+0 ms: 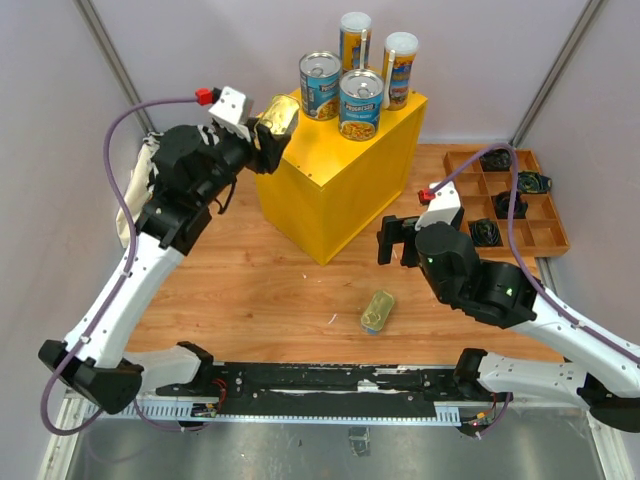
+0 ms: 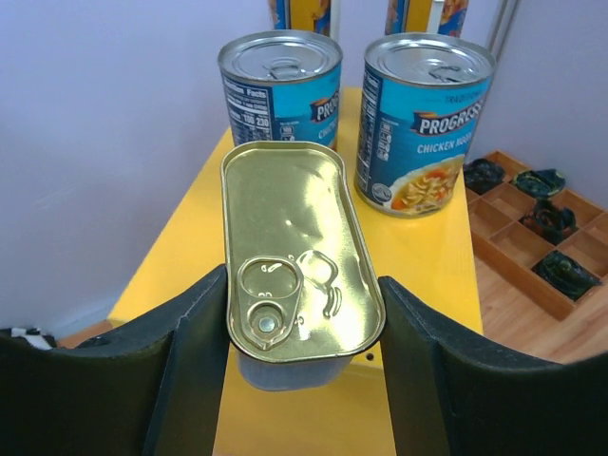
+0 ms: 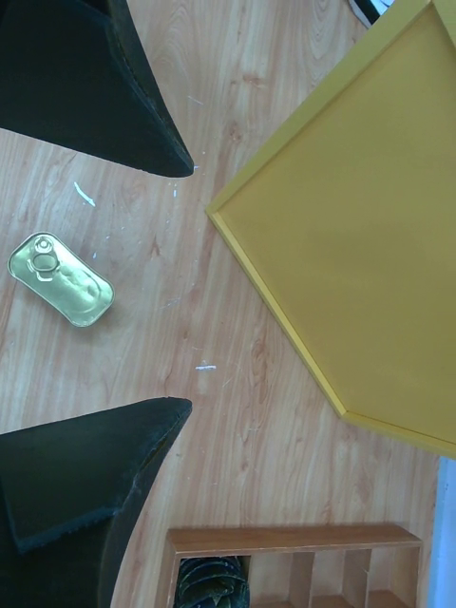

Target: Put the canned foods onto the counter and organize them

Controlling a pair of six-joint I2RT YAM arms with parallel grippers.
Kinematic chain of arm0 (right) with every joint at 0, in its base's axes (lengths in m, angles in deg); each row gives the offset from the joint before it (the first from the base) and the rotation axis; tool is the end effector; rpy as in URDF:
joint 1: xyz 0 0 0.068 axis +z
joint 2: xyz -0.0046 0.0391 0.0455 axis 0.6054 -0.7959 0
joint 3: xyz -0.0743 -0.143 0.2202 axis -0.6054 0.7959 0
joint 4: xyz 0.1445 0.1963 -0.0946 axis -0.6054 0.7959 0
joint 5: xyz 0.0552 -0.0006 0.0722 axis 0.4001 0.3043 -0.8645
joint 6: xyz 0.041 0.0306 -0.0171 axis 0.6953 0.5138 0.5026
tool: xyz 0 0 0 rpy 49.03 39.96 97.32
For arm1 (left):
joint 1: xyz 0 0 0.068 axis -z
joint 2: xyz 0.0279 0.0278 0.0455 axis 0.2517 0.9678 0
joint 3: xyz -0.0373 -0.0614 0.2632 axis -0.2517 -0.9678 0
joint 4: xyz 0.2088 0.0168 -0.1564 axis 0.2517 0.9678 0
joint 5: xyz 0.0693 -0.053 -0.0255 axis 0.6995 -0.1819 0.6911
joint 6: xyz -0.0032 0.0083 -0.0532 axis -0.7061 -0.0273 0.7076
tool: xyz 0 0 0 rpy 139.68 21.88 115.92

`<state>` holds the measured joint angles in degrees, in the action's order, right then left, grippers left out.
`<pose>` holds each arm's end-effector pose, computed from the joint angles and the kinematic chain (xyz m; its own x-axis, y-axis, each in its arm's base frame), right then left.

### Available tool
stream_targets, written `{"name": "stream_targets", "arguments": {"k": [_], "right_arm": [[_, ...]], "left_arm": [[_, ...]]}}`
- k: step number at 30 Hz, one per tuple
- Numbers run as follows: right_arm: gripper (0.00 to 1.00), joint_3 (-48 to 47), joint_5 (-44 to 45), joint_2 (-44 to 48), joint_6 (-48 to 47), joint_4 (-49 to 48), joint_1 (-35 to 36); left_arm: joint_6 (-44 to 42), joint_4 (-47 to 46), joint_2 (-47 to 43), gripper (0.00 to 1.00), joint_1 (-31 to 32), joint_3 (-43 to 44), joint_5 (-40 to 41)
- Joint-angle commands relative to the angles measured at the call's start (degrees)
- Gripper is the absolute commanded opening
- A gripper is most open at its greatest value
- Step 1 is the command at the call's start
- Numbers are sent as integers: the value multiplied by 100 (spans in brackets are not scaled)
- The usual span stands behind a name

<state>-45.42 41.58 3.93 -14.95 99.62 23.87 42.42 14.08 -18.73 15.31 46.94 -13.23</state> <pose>0.1070 0.1441 0.4046 -0.3023 0.1399 -0.9429 -0.2321 0.9486 0.2151 0.2155 -0.1249 0.4821 0.1136 0.0092 -0.9935 0.5137 0.8554 0.0666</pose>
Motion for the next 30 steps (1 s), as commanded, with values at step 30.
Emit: {"name": "stream_targets", "arguments": {"k": [30], "right_arm": [[100,-86,-216,-149,-641,-638,110]], "left_arm": [[272,95,1320,0,-1751,1294,-3591]]}}
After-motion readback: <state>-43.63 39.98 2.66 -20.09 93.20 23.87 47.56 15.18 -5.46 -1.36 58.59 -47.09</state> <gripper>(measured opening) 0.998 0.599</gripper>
